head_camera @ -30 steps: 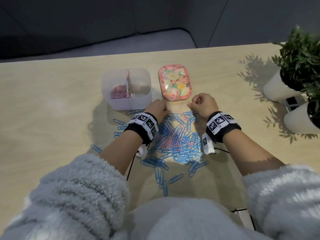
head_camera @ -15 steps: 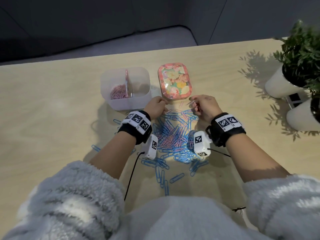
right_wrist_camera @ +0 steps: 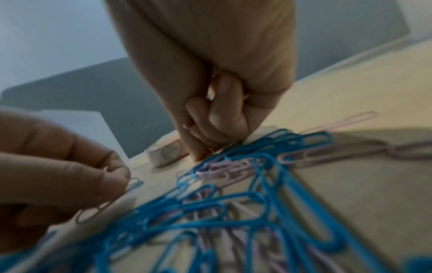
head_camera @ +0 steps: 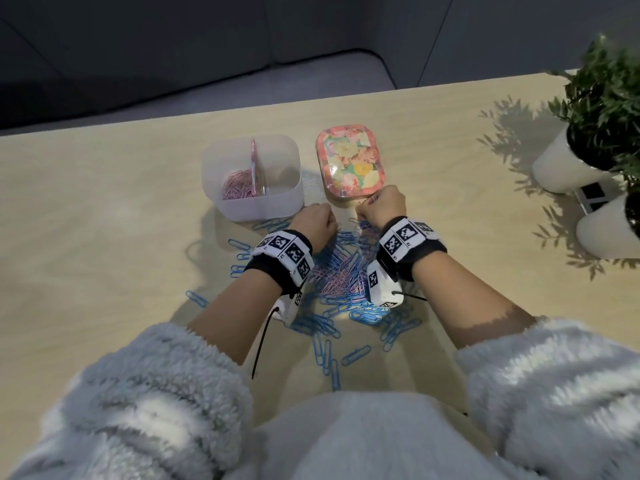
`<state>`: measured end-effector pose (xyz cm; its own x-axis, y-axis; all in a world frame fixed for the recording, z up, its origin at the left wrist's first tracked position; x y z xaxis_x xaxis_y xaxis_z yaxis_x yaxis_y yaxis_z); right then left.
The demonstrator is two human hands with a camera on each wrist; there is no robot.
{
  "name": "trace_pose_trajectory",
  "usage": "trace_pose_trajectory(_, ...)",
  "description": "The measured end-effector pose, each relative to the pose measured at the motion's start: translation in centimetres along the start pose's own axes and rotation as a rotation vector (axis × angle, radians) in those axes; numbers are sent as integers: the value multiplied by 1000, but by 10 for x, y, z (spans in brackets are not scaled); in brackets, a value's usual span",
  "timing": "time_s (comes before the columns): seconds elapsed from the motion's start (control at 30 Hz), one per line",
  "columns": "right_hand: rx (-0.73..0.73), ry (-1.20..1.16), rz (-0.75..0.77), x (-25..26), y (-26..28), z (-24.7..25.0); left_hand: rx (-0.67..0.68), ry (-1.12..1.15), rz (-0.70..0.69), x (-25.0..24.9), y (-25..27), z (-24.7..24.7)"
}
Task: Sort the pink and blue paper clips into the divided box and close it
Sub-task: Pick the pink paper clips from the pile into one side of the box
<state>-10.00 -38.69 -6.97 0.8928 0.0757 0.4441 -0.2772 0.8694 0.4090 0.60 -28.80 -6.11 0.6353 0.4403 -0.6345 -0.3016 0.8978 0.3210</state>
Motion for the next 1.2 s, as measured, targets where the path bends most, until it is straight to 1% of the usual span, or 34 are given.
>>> trace_pose_trajectory(0.07,102,-31,-20,-4,0,-6,-30,194,45,3,3,7)
trace_pose_trajectory(0.1,166,-115,-20,-7,2,-8,-34,295,67,5,4,9)
trace_pose_trajectory(0.2,305,-608,-79,-18,10,-1,9,586,133,7,3,10)
trace_pose_trajectory(0.23,335,-735,-104,-24,12,4,27,688,160,8,3,8)
trace_pose_trajectory(0.27,364,-808,-113,-29,13,10,38,789,186,8,2,6)
trace_pose_trajectory(0.33,400,-830,-89,-40,15,19,50,947,245,6,-3,1)
trace_pose_trajectory(0.4,397,-761,-62,-48,13,20,73,1097,347,2,-6,-7)
trace_pose_trajectory(0.47,345,-679,-31,-51,11,16,99,1221,435,-2,-7,-14)
trace_pose_trajectory(0.5,305,-631,9,-49,10,13,98,1233,438,-3,-8,-15)
trace_pose_trajectory(0.53,260,-568,67,-46,8,12,90,1187,407,-4,-9,-14)
trace_pose_trajectory(0.57,214,-474,142,-41,7,12,79,1077,344,-5,-11,-11)
trace_pose_trajectory(0.63,137,-195,283,-30,8,10,38,756,194,-10,-13,-2)
trace_pose_trajectory(0.7,94,73,344,-25,8,6,-5,496,87,-16,-14,3)
trace_pose_trajectory(0.73,93,134,348,-24,9,5,-2,395,47,-18,-15,4)
trace_pose_trajectory(0.77,113,133,347,-25,9,3,14,300,9,-21,-16,3)
trace_pose_trajectory(0.83,180,-19,315,-30,9,3,51,178,-47,-27,-15,1)
trace_pose_trajectory(0.9,221,-161,280,-38,10,9,69,108,-69,-31,-15,-2)
trace_pose_trajectory(1.0,196,-273,250,-49,11,22,92,-5,-73,-34,-16,-9)
trace_pose_trajectory(1.07,159,-383,184,-58,10,28,124,-49,-73,-34,-17,-13)
trace_pose_trajectory(1.13,119,-457,124,-64,10,34,156,-68,-67,-33,-15,-16)
trace_pose_trajectory(1.2,106,-495,115,-65,12,36,120,-29,-77,-32,-10,-10)
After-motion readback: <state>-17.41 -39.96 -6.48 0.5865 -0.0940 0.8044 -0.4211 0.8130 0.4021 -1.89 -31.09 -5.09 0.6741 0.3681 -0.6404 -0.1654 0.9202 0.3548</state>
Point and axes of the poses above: each hand's wrist, its own y-axis away from the middle knuckle, its own z-axis out of the back of the hand, x = y × z, the point moved 8 cm from there along -y, towards the middle knuckle, and after that the axes turned 14 degrees about y, right-handed, at the moved point
